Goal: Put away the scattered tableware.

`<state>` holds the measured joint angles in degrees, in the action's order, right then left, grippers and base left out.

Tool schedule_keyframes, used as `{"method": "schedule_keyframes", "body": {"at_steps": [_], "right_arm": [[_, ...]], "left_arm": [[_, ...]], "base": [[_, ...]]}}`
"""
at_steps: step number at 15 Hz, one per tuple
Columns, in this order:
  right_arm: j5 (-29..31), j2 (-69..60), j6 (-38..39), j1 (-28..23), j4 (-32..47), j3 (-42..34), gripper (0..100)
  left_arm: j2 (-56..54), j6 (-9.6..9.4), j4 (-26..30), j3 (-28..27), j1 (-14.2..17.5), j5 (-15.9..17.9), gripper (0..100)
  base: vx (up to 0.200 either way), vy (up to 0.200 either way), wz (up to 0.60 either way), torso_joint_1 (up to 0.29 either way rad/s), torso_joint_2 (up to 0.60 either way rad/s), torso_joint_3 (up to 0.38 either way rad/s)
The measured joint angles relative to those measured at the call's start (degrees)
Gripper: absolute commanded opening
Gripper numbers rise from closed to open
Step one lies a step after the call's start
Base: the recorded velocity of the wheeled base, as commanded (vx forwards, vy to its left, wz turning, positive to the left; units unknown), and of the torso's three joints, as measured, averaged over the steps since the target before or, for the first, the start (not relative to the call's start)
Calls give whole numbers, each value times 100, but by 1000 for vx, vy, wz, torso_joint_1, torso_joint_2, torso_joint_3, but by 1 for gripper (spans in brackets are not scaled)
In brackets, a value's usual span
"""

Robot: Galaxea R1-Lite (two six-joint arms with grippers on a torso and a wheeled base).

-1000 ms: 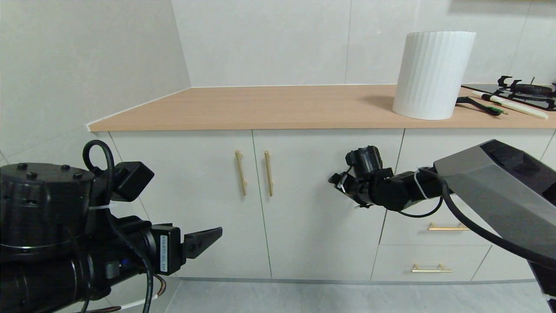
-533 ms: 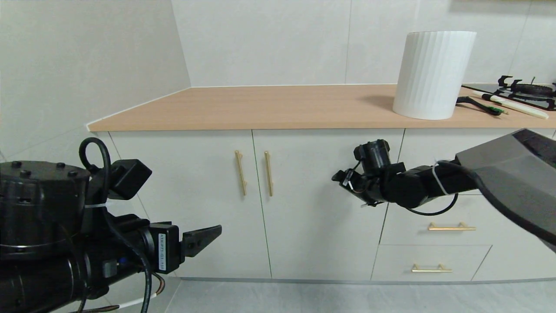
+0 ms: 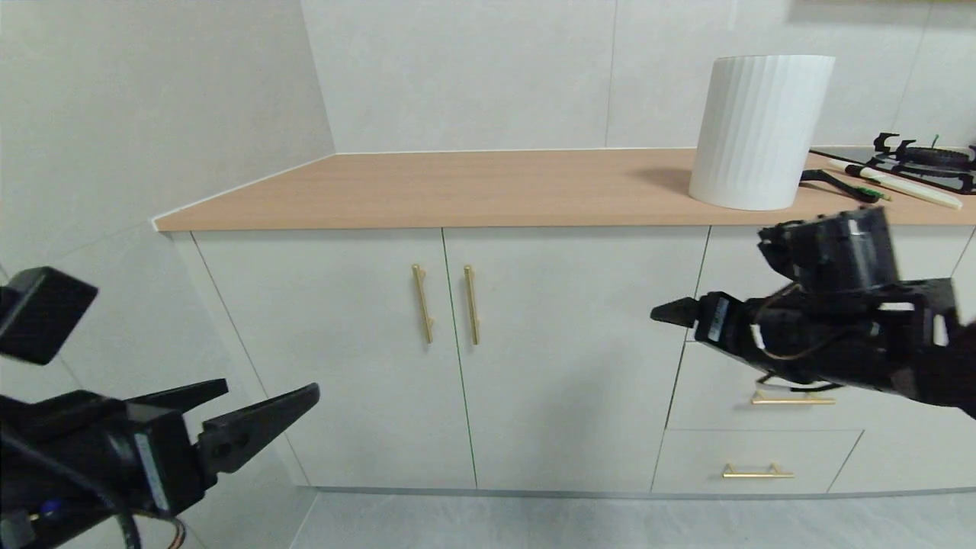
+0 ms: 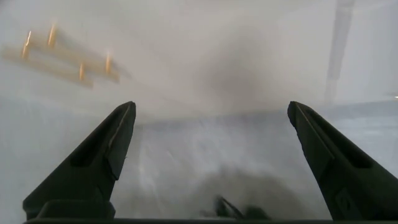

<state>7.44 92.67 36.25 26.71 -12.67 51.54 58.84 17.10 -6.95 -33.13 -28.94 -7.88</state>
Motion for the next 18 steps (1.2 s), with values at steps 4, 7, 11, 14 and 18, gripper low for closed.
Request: {"method": "schedule_keyframes", "body": {"at_steps": [4, 7, 11, 14, 18], "right_arm": [[9, -2592, -869, -113, 5, -1872, 100], [279, -4613, -1438, -351, 350, -2839, 100], [617, -6771, -2208, -1204, 1441, -3339, 100], [608, -8132, -2955, -2146, 2219, -3487, 100], [994, -9061, -3227, -2653, 2404, -3997, 100]], "left_arm": [[-1515, -13, 347, 878, 367, -24, 100], [-2907, -33, 1398, 1214, 653, -22, 100], [-4479, -657, 2326, 1354, 1481, -63, 100], [-5088, -1112, 2491, 1409, 2157, -690, 100], [-5598, -1604, 2482, 1693, 2817, -731, 100]], "base": [[0, 0, 0, 0, 0, 0], [0, 0, 0, 0, 0, 0], [0, 0, 0, 0, 0, 0], [0, 0, 0, 0, 0, 0], [0, 0, 0, 0, 0, 0]]}}
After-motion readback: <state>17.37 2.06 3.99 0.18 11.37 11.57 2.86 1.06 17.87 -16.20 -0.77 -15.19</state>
